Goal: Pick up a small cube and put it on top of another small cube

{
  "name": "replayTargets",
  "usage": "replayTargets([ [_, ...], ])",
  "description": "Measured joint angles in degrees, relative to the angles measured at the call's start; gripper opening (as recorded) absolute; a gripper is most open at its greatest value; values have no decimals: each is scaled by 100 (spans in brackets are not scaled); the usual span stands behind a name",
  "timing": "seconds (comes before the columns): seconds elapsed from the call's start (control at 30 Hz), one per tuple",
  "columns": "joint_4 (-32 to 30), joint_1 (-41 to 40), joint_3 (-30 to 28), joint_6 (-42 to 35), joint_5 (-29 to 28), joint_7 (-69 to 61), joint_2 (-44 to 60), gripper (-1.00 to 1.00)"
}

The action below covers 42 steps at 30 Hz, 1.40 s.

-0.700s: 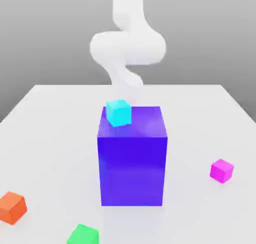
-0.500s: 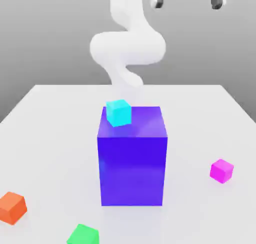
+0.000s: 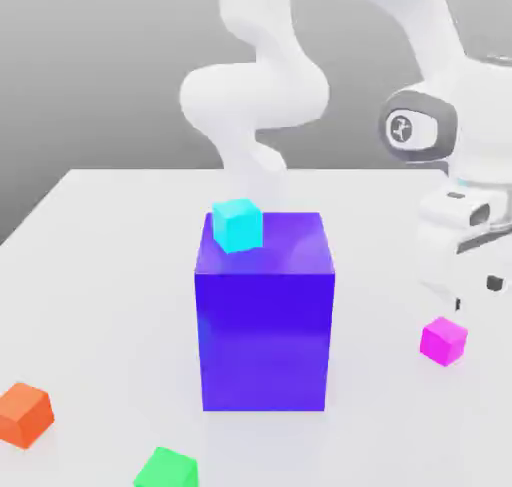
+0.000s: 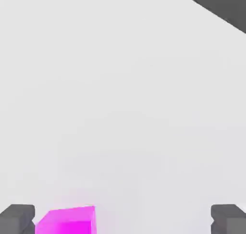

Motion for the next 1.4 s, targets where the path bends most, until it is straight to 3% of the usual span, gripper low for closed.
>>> replayTargets([
  [0.07, 0, 194, -225, 284, -465, 367, 435, 0],
  [0.2, 178, 980, -1206, 895, -1416, 1097, 1267, 0],
  [0.23, 222, 1207, -1468, 1041, -1571, 1218, 1451, -100],
  [0.47, 231, 1255, -1524, 1075, -1617, 1256, 1490, -100],
  [0.63, 0, 651, -657, 423, -471, 386, 587, -100],
  [0.7, 6, 490, -589, 132, -25, 36, 288, -100],
  [1.13, 1722, -1832, -2593, -1182, 771, -969, 662, -100],
  [1.27, 2243, -2435, -2968, -974, 1011, -1213, 1387, -100],
  [1.3, 2304, -2502, -2977, -809, 1064, -1255, 1614, 100],
  [1.4, 2304, -2502, -2977, -809, 1064, -1255, 1614, 100],
])
